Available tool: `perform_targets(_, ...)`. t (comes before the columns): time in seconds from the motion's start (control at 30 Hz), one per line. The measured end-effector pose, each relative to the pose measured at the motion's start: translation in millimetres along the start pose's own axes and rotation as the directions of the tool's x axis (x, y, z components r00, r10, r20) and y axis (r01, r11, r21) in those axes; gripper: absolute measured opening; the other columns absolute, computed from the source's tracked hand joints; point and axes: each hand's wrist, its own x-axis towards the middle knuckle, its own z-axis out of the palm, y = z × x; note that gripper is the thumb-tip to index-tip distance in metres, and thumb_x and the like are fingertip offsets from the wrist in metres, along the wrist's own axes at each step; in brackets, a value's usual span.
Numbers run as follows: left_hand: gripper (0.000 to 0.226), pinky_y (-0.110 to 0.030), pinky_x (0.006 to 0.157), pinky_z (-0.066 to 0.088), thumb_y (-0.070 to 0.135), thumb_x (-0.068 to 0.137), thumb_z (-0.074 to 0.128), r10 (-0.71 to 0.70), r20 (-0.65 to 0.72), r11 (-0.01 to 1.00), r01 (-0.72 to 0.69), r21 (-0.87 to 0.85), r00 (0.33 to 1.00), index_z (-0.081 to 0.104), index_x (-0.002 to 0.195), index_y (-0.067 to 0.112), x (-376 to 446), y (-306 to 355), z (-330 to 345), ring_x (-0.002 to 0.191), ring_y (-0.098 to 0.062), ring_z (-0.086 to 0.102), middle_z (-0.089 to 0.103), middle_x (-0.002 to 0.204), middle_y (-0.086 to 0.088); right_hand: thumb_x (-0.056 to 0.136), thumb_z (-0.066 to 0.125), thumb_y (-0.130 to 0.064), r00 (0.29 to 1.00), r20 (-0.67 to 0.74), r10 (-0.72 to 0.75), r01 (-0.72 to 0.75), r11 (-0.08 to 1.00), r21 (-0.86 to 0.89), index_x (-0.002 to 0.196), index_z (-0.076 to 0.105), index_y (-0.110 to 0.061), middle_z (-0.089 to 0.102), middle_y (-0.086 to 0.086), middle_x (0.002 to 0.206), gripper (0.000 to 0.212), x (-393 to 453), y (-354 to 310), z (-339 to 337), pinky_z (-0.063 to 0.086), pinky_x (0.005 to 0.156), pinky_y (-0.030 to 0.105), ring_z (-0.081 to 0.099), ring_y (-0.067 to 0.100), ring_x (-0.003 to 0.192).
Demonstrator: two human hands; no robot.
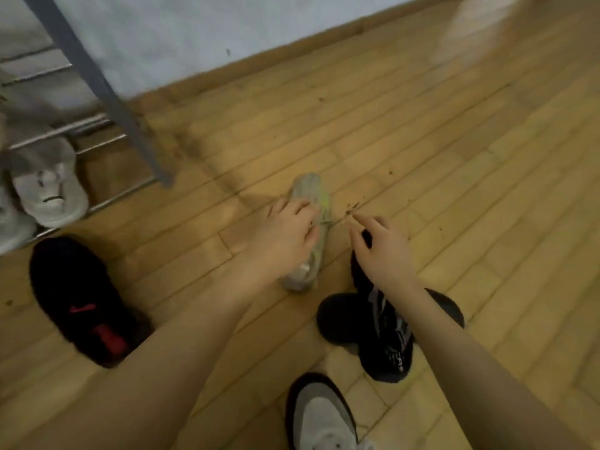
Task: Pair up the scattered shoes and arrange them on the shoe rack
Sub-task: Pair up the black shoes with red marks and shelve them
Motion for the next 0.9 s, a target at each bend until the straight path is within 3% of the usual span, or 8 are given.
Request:
perform_targets(0.13, 0.042, -0.036, 0.096, 0.023, 0.032, 0.096, 0.040, -0.010, 0.096, 0.999, 0.013, -0.037, 0.995, 0.043, 0.136, 0.021, 3, 24, 51, 0.124, -0.024, 0.036, 0.046, 0.137, -0.001, 0.094, 0.039, -0.050, 0.985, 0.070, 0.160, -0.147, 0.976, -0.163, 0.142, 0.035, -0.028, 0.040, 0.008, 0.142, 0.052, -10, 52, 14, 0.032, 0.105, 0.050, 0.041, 0.036, 0.124)
perform_targets(0.27, 0.049, -0.038, 0.101, 0.014, 0.040, 0.099, 0.028, 0.016, 0.268, 0.996, -0.039, 0.078, 0.963, 0.026, 0.144, 0.023, 6, 31, 90, 0.129, -0.025, 0.027, 0.037, 0.143, -0.001, 0.093, 0.029, -0.060, 0.963, 0.123, 0.240, -0.204, 0.946, -0.252, 0.147, 0.022, -0.032, 0.029, 0.012, 0.150, 0.061, -23, 79, 25, 0.022, 0.108, 0.047, 0.033, 0.035, 0.132)
perform_targets(0.4, 0.053, -0.036, 0.100, 0.015, 0.040, 0.099, 0.023, 0.021, 0.286, 0.994, -0.051, 0.098, 0.958, 0.015, 0.148, 0.020, 9, 37, 118, 0.129, -0.022, 0.030, 0.039, 0.143, 0.001, 0.091, 0.022, -0.063, 0.949, 0.167, 0.267, -0.242, 0.958, -0.153, 0.146, 0.018, -0.038, 0.033, 0.009, 0.148, 0.061, -31, 91, 31, 0.026, 0.106, 0.047, 0.039, 0.031, 0.130)
perform_targets(0.5, 0.055, -0.034, 0.102, 0.015, 0.037, 0.100, 0.021, 0.010, 0.351, 0.999, 0.009, -0.054, 0.936, 0.007, 0.149, 0.019, 12, 39, 125, 0.128, -0.019, 0.031, 0.040, 0.142, 0.003, 0.091, 0.029, -0.062, 0.953, 0.172, 0.251, -0.247, 0.968, -0.044, 0.146, 0.020, -0.039, 0.034, 0.006, 0.147, 0.059, -31, 95, 28, 0.025, 0.106, 0.047, 0.040, 0.027, 0.130)
perform_targets(0.6, 0.056, -0.032, 0.099, 0.020, 0.039, 0.099, 0.027, 0.068, 0.211, 0.989, -0.038, -0.145, 0.975, 0.014, 0.148, 0.016, 7, 39, 124, 0.119, -0.018, 0.041, 0.048, 0.127, 0.000, 0.091, 0.036, -0.059, 0.971, 0.142, 0.192, -0.200, 0.979, 0.042, 0.146, 0.016, -0.041, 0.034, 0.006, 0.145, 0.061, -34, 95, 24, 0.030, 0.105, 0.049, 0.041, 0.026, 0.128)
perform_targets(0.7, 0.060, -0.030, 0.096, 0.023, 0.042, 0.095, 0.031, 0.095, 0.067, 0.969, -0.077, -0.237, 0.993, 0.022, 0.147, 0.013, -1, 37, 123, 0.110, -0.018, 0.046, 0.046, 0.123, -0.004, 0.089, 0.042, -0.059, 0.986, 0.106, 0.132, -0.148, 0.974, 0.170, 0.145, 0.004, -0.048, 0.037, 0.008, 0.139, 0.068, -35, 85, 18, 0.047, 0.092, 0.049, 0.048, 0.026, 0.118)
perform_targets(0.8, 0.060, -0.039, 0.094, 0.044, 0.034, 0.094, 0.039, 0.077, -0.042, 0.906, -0.087, -0.413, 0.996, 0.021, 0.146, 0.010, -14, 37, 114, 0.107, -0.018, 0.049, 0.042, 0.124, -0.008, 0.090, 0.046, -0.054, 0.996, 0.064, 0.069, -0.079, 0.982, 0.169, 0.147, 0.009, -0.042, 0.033, 0.007, 0.144, 0.070, -33, 70, 12, 0.046, 0.095, 0.047, 0.042, 0.025, 0.125)
perform_targets(0.9, 0.059, -0.039, 0.092, 0.048, 0.029, 0.095, 0.041, 0.024, -0.149, 0.845, -0.100, -0.526, 0.989, 0.021, 0.146, 0.008, -21, 33, 94, 0.111, -0.016, 0.046, 0.039, 0.123, -0.007, 0.091, 0.047, -0.052, 1.000, 0.023, -0.001, -0.001, 0.993, 0.119, 0.148, 0.013, -0.038, 0.029, 0.006, 0.147, 0.068, -30, 44, 7, 0.043, 0.096, 0.039, 0.039, 0.024, 0.127)
